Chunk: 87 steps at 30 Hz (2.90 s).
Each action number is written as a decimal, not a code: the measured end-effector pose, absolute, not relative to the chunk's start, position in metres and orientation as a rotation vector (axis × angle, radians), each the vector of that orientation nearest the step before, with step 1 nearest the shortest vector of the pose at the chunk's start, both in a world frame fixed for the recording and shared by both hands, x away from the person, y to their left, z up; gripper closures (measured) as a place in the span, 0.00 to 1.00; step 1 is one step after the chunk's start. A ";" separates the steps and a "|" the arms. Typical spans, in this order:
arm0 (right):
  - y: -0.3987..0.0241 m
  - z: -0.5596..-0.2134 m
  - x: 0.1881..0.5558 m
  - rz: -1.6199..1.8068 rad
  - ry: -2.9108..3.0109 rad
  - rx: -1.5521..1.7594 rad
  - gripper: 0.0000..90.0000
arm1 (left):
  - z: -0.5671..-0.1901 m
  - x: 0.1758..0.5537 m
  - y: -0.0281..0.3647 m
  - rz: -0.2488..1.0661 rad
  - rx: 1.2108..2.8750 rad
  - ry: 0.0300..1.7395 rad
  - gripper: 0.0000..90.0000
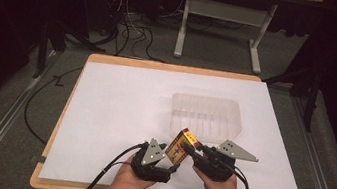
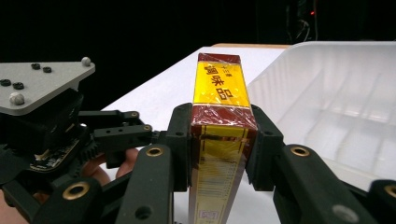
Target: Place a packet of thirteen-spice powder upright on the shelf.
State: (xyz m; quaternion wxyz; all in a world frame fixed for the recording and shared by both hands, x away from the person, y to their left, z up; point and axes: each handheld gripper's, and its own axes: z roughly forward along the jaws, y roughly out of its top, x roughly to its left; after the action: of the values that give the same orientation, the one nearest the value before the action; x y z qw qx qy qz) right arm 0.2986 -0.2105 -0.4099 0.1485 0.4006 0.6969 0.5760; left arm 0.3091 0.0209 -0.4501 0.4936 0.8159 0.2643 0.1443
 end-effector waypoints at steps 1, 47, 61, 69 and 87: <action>-0.212 -0.410 0.299 1.654 1.997 1.153 0.76 | -0.450 0.309 0.021 0.350 1.977 0.639 0.27; -0.297 -0.381 0.298 1.357 1.609 1.264 0.76 | -0.434 0.335 0.123 0.465 1.953 0.818 0.30; -0.300 -0.374 0.324 1.294 1.556 1.310 0.76 | -0.432 0.334 0.129 0.470 1.915 0.786 0.30; -0.293 -0.374 0.344 1.242 1.541 1.330 0.76 | -0.432 0.333 0.128 0.468 1.917 0.776 0.29; -0.294 -0.379 0.374 1.136 1.490 1.380 0.76 | -0.435 0.332 0.122 0.448 1.955 0.744 0.29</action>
State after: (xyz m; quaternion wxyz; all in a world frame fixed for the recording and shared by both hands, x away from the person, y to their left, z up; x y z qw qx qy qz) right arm 0.3738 -0.2936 -0.3795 0.3962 0.5445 0.5879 0.4482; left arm 0.3316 0.1217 -0.4354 0.4805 0.8015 0.3050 0.1836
